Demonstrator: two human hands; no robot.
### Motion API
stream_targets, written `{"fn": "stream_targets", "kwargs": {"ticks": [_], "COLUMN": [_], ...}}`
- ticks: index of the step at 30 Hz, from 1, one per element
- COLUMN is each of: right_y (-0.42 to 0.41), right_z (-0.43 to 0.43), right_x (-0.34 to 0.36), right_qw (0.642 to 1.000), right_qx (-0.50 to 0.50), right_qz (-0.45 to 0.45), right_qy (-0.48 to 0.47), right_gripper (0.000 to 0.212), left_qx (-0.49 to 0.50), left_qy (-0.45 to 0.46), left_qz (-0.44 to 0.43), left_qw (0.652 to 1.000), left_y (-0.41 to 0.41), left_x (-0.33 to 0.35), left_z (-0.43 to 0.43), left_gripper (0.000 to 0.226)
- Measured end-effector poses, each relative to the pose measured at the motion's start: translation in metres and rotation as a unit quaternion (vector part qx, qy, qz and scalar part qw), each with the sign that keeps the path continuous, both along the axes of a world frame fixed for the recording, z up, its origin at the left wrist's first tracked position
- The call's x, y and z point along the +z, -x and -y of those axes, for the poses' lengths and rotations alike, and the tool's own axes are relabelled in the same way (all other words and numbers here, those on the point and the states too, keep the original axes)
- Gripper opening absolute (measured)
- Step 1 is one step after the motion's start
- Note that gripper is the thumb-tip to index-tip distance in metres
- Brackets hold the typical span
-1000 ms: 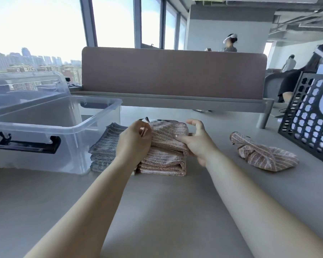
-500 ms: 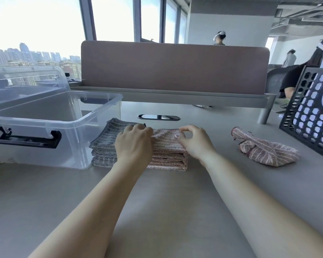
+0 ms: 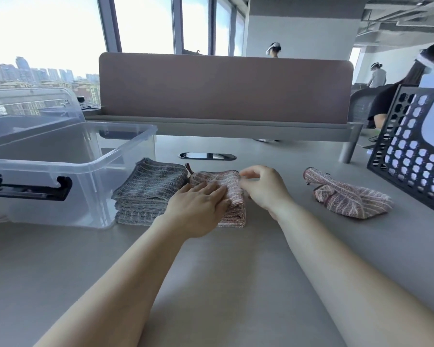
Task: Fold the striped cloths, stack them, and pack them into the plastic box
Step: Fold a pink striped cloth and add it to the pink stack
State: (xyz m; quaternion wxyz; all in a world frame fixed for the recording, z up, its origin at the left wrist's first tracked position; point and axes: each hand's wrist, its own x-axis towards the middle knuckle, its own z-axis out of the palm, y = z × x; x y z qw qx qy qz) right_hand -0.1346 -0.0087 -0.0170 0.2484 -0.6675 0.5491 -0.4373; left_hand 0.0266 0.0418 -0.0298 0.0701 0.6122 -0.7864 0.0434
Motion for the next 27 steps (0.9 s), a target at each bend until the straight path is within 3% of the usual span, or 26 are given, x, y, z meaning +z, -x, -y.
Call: {"fn": "stream_targets", "kwargs": {"ticks": [3,5,7,9,12,13,15,17,20,23,25,27], "right_y": [0.02,0.04,0.067,0.098,0.141,0.153,0.168,0.172,0.168,0.166,0.165,0.166], "right_z": [-0.002,-0.006,-0.008,-0.011,-0.018,-0.021,-0.025,-0.034,-0.054,-0.067,-0.068,-0.065], "right_x": [0.013,0.016,0.011,0.004,-0.005,-0.01,-0.018,-0.019,-0.019,-0.023,-0.027,-0.026], "right_qw": [0.998,0.996,0.987,0.955,0.918,0.915,0.914,0.935,0.979,0.997,0.996,0.999], "right_qx": [-0.015,-0.043,-0.104,-0.203,-0.306,-0.31,-0.294,-0.259,-0.146,0.036,0.074,0.028], "right_qz": [0.059,0.033,-0.046,-0.166,-0.246,-0.258,-0.279,-0.241,-0.139,-0.065,0.001,0.043], "right_qy": [0.03,0.064,0.109,0.141,0.051,0.01,-0.023,-0.001,0.03,-0.015,-0.046,-0.012], "right_gripper": [0.01,0.008,0.01,0.024,0.069,0.071,0.045,0.021,0.019,0.022,0.013,0.009], "left_qx": [-0.024,-0.034,-0.041,-0.055,-0.091,-0.106,-0.121,-0.086,-0.011,0.009,0.009,0.017], "left_qy": [0.077,0.11,0.116,0.101,0.054,0.036,-0.018,-0.083,-0.204,-0.261,-0.223,-0.156], "left_qz": [-0.011,-0.059,-0.117,-0.165,-0.227,-0.254,-0.323,-0.423,-0.597,-0.682,-0.692,-0.647], "left_qw": [0.997,0.992,0.985,0.979,0.968,0.961,0.938,0.898,0.776,0.683,0.687,0.747], "left_y": [0.004,0.015,0.033,0.053,0.086,0.098,0.121,0.14,0.158,0.169,0.175,0.178], "left_x": [0.011,0.02,0.026,0.029,0.025,0.022,0.014,0.008,0.002,-0.002,-0.007,-0.01], "left_z": [-0.006,-0.012,-0.017,-0.02,-0.023,-0.023,-0.021,-0.017,-0.011,-0.004,0.0,0.004], "left_gripper": [0.044,0.039,0.036,0.033,0.03,0.03,0.033,0.044,0.065,0.052,0.032,0.022]}}
